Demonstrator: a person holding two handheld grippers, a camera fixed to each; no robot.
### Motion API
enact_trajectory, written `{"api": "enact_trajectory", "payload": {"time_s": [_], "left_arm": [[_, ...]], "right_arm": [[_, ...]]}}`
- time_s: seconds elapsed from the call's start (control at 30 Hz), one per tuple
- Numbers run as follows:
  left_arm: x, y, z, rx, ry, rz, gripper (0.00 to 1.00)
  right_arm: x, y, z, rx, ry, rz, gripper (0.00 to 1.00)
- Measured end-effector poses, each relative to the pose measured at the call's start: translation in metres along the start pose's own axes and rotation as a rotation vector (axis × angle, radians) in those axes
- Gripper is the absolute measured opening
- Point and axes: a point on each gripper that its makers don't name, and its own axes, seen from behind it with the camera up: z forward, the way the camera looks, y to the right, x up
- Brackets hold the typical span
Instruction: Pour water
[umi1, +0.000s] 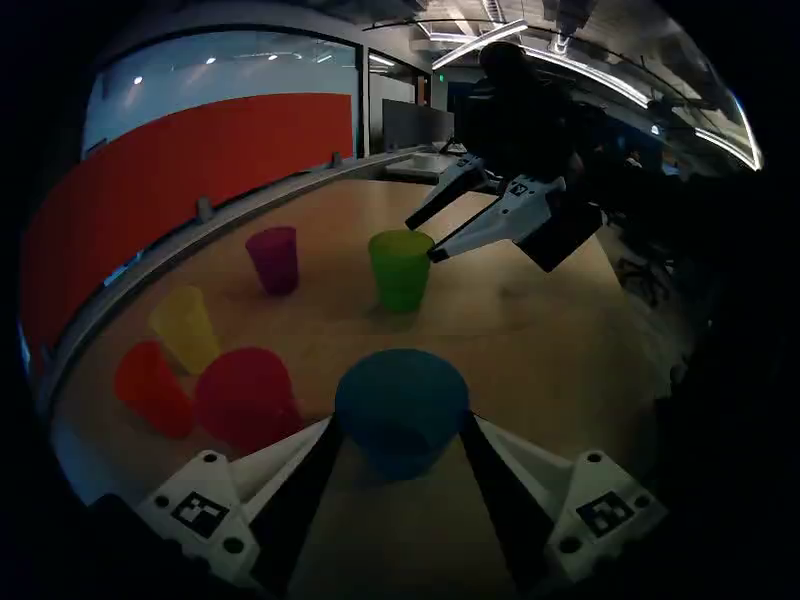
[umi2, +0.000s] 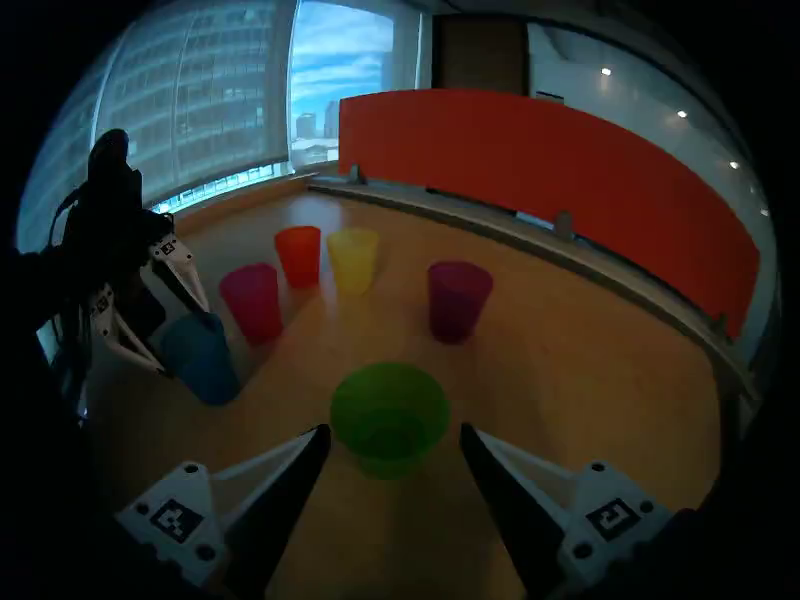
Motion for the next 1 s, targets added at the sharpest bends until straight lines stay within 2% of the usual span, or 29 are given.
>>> {"api": "enact_trajectory", "payload": {"time_s": [0.47, 0.8, 1.0], "left_arm": [[-0.007, -0.004, -0.003, 0.016, -0.032, 0.015, 0.86], [-0.01, -0.013, -0.017, 0.052, -0.045, 0.015, 0.86], [-0.014, -0.013, -0.025, 0.063, -0.049, 0.007, 0.86]], "right_arm": [[0.001, 0.0, -0.002, -0.001, 0.002, -0.001, 1.0], [0.001, -0.001, -0.005, 0.0, 0.006, 0.001, 1.0], [0.0, -0.002, -0.008, -0.002, 0.007, -0.001, 1.0]]}}
